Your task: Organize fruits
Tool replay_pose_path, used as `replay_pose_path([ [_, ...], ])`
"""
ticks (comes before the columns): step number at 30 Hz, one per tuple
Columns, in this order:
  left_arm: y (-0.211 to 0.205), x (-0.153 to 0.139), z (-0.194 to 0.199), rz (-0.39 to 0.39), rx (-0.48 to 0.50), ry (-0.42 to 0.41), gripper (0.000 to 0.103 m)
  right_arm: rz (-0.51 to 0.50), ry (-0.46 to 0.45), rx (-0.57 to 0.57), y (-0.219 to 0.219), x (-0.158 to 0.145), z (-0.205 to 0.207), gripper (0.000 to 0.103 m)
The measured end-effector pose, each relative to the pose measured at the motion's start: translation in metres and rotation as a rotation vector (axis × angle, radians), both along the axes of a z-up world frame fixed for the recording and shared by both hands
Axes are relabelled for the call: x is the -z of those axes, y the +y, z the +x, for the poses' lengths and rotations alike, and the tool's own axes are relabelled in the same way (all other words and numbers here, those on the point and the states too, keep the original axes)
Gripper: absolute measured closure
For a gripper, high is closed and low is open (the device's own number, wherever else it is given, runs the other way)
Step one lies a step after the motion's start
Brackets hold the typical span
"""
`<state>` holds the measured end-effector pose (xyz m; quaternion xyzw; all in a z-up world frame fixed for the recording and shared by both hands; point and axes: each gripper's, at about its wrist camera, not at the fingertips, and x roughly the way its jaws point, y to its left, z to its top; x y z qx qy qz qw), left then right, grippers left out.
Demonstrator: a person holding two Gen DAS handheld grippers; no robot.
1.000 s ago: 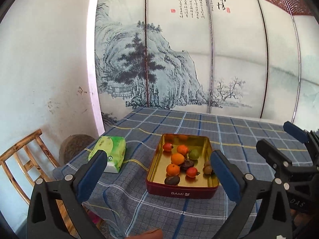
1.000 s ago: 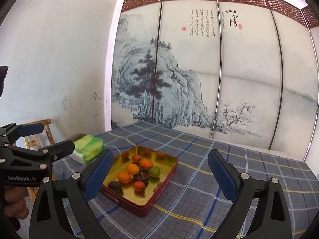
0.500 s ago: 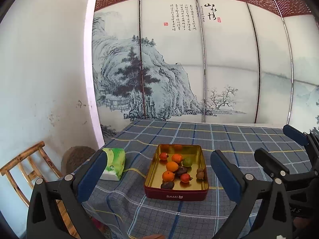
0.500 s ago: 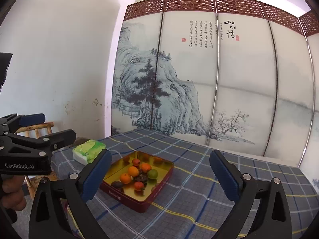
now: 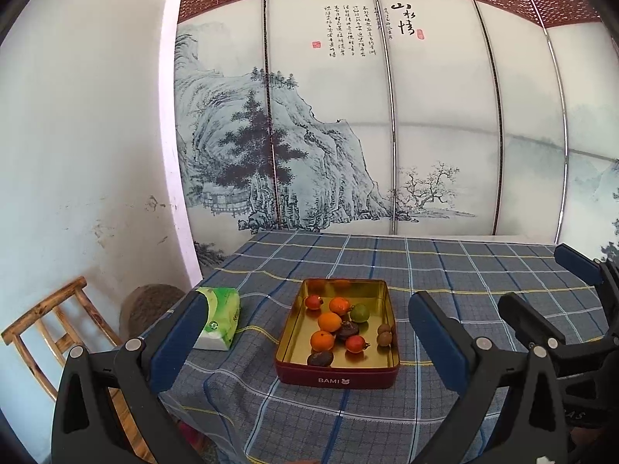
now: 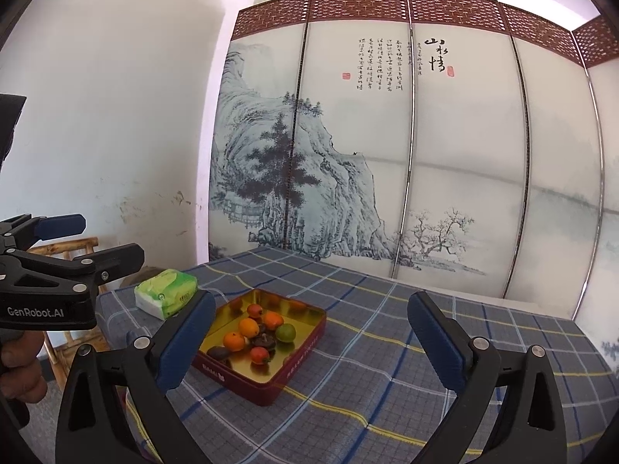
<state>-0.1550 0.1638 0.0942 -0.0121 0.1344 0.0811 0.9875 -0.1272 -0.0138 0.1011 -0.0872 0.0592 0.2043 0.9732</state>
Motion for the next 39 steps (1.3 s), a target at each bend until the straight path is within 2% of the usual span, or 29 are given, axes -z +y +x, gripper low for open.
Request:
replay_pose_path([
  [9, -0.0009, -0.0001, -0.0022, 0.012, -0.023, -0.010, 0.000, -0.019, -0.026, -0.010, -0.0040, -0.0014, -0.0073, 0.002],
  [39, -0.0021, 0.0019, -0.0057, 0.011, -0.040, -0.008, 0.000, -0.013, -0.027, -0.014, 0.0023, -0.0019, -0.0093, 0.000],
])
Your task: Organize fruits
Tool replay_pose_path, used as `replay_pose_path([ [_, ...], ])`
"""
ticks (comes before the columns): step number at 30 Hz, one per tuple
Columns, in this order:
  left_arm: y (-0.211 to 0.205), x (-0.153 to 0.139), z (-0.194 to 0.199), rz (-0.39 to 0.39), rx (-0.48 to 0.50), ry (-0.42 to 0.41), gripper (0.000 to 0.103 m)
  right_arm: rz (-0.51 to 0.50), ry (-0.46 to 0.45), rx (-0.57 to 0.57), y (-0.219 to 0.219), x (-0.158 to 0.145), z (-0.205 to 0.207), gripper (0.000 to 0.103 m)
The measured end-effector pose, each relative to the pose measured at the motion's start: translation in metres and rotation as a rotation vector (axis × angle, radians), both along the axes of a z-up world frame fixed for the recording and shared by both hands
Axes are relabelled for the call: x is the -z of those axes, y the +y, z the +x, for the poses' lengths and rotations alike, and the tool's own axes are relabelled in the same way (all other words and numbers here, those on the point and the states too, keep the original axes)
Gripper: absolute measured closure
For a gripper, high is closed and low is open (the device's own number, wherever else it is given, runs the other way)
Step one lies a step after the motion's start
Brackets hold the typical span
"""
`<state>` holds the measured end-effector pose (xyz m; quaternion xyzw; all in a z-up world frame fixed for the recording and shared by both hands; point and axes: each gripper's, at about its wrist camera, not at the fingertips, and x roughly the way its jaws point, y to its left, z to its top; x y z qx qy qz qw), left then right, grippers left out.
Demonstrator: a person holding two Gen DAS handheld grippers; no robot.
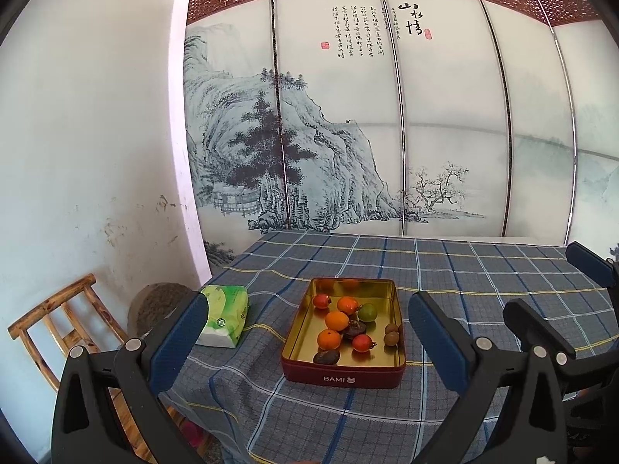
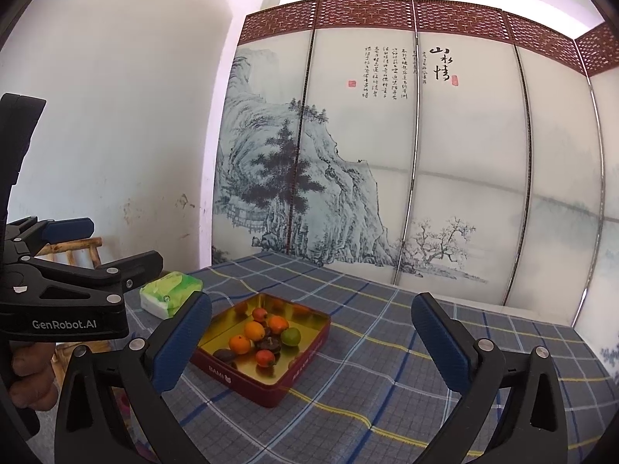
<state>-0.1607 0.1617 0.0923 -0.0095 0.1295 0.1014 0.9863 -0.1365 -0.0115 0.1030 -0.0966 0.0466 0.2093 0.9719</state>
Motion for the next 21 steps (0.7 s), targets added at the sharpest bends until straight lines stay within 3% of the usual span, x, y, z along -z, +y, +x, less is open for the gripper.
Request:
replay_pose_path([
  [13, -0.005, 0.008, 0.008, 0.004, 0.024, 0.028, 0.000, 0.007, 0.057, 0.002, -0.008, 0.011, 0.016, 0.000],
  [18, -0.004, 0.000, 0.023, 0.002, 0.017, 0.027, 0.000, -0.034, 0.167, 0.037, -0.040, 0.026, 0.066, 0.000],
  [21, -0.005, -0.003, 0.035, -0.005, 0.017, 0.064, 0.000, -0.122, 0.296, 0.097, -0.071, 0.048, 0.119, 0.000],
])
